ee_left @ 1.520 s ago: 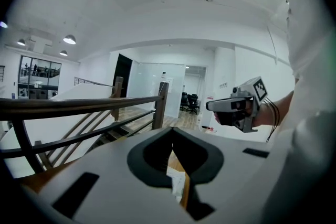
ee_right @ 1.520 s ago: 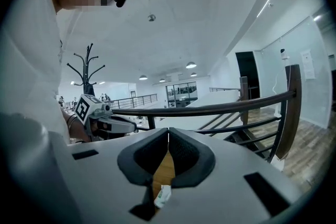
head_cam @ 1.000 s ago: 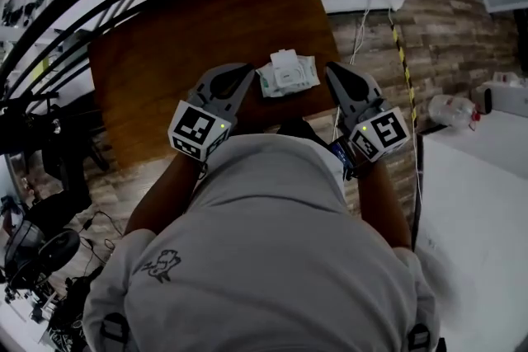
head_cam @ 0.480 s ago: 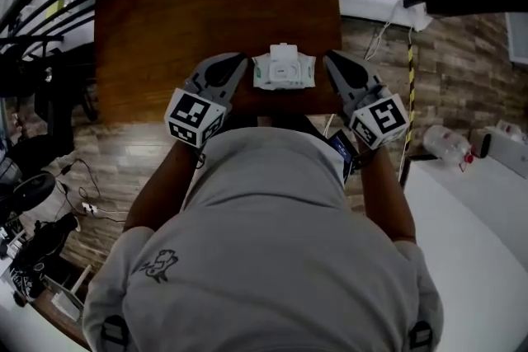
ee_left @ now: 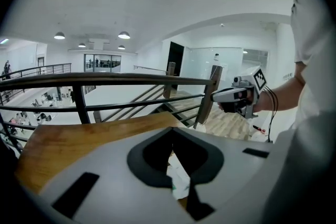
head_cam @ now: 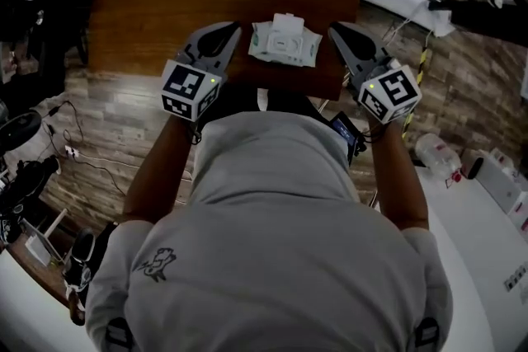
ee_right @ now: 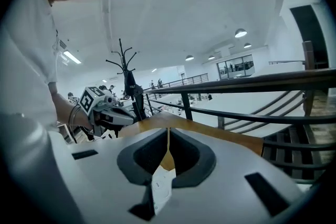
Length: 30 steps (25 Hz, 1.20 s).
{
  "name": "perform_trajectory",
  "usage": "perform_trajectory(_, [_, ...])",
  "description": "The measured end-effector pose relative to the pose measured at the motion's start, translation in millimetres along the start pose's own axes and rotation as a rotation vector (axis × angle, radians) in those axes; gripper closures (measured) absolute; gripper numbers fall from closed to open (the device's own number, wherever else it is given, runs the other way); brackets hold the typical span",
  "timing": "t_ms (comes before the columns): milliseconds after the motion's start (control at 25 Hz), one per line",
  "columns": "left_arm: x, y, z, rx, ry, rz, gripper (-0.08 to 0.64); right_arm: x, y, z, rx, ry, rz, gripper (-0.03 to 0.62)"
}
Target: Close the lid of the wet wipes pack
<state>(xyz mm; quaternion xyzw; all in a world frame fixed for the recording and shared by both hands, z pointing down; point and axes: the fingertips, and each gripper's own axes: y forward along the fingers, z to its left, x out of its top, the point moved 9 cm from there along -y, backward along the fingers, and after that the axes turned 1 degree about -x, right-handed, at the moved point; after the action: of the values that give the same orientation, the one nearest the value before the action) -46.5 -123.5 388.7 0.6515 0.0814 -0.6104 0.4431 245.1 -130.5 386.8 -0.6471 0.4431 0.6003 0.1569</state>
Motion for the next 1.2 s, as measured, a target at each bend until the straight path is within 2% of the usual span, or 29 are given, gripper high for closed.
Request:
perform_trajectory(480, [-50,25,-1,-0.016,-0.070,0.093,0.548,-43,39,-26,0.057,0.054,0.118,0.557])
perform_trajectory(1080, [-110,67,8,-0.044,-0.131,0.208,0.548,-108,76,-52,0.111,0.229,0.222,0.553])
perform_trajectory(1200, [-124,72,9,-0.053,-0.155,0.235,0.548,-119,81,-54,0.125,0.254,0.243,0.527])
